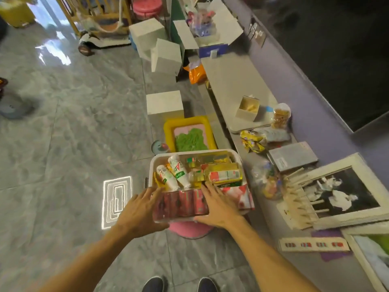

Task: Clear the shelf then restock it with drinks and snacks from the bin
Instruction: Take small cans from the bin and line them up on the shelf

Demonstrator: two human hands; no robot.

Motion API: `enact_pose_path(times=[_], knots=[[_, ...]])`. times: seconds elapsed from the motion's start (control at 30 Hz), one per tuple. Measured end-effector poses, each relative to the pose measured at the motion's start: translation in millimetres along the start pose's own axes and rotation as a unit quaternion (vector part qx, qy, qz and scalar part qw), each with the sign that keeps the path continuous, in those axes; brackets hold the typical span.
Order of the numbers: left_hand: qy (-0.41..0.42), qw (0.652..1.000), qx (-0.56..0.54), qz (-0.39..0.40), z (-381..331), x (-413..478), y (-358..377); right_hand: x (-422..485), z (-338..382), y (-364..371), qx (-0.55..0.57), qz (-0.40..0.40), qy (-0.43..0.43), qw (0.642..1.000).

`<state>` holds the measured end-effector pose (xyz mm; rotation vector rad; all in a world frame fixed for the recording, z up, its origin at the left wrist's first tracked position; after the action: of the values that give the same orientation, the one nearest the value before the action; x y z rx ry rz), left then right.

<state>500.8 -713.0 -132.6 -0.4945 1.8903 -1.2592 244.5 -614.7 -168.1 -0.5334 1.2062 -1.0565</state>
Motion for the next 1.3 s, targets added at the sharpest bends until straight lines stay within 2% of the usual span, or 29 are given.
enact_pose_path(times=[0.1,0.23,0.53,0.7,0.83,0.93,1.07,1.13,1.3], knots=[[0.026,1.000,0.016,0.001,16.2,14.9,36.4,26.9,-9.2,32.9,-0.016,-0.012,-0.007,1.000],[0.036,0.999,0.003,-0.021,21.4,24.6,47.2,38.9,-16.4,37.4,-0.033,-0.043,-0.035,0.998],[0.065,0.993,-0.097,-0.002,25.5,20.2,9.0,24.9,-14.8,4.5,-0.002,0.023,-0.065,0.998],[0.092,0.986,-0.139,0.005,9.1,15.8,-45.6,-18.4,-22.6,-45.9,0.076,-0.003,-0.069,0.995],[0.105,0.971,-0.215,0.012,-13.4,12.2,-110.3,-70.3,-30.8,-110.6,0.160,-0.044,-0.053,0.985],[0.099,0.942,-0.320,0.030,-33.7,8.4,-171.1,-113.5,-33.0,-167.1,0.225,-0.077,-0.034,0.971],[0.107,0.927,-0.360,0.009,-64.9,-6.2,-257.8,-172.6,-25.6,-238.0,0.323,-0.112,0.001,0.940],[0.103,0.905,-0.412,0.007,-82.8,-20.7,-297.0,-204.3,-12.7,-266.0,0.360,-0.135,0.010,0.923],[0.121,0.856,-0.501,0.027,-120.0,-60.2,-356.6,-286.4,29.1,-304.4,0.372,-0.240,0.041,0.896]])
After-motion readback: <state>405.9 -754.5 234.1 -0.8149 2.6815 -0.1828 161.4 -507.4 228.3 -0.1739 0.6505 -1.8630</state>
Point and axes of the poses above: each hand's wrist, its own x-axis towards the middle knuckle, its own y-axis out of the palm, z = x × y, the point moved 2 cm from there along x, towards the middle knuckle, and after that the axes turned 3 degrees about -y, right-handed, at the moved point
